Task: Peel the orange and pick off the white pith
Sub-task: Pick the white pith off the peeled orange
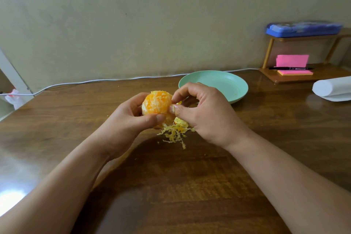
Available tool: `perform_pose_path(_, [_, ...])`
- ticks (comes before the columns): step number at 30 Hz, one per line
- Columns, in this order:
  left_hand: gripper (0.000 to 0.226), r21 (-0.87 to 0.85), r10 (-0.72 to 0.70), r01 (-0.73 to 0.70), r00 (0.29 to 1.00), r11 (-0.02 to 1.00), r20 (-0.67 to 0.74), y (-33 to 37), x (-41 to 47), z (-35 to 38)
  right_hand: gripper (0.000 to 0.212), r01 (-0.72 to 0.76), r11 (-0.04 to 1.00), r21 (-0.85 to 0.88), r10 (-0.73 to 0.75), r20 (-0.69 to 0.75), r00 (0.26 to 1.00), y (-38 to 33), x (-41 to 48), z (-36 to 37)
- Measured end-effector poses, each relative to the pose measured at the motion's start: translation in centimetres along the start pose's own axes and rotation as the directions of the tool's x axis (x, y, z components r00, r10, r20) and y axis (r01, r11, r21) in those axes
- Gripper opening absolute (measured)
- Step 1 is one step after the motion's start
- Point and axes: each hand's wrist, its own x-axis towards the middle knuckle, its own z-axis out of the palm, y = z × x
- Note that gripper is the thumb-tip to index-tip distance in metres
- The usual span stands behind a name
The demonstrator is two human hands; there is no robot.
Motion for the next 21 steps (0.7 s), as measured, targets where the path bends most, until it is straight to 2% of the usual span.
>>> perform_pose_path(10, [0.069, -0.013, 0.013, -0.013, 1.000, 1.000, 0.005, -0.11, 0.05, -0.02, 0.011, 0.002, 0.999, 0.037, -0.002, -0.009, 1.000, 0.12, 0.14, -0.02])
perform_pose_path(14, [0.067, -0.019, 0.013, -0.013, 1.000, 1.000, -0.006, -0.25, 0.07, -0.15, 0.019, -0.013, 0.999, 0.036, 0.013, 0.001, 1.000, 0.34, 0.14, -0.15])
perform_pose_path(21, [0.070, 0.057, 0.033, -0.031, 0.999, 0.998, -0.021, -0.06, 0.06, -0.09, 0.011, -0.031, 0.998, 0.055, 0.029, 0.020, 0.999, 0.33, 0.21, -0.13])
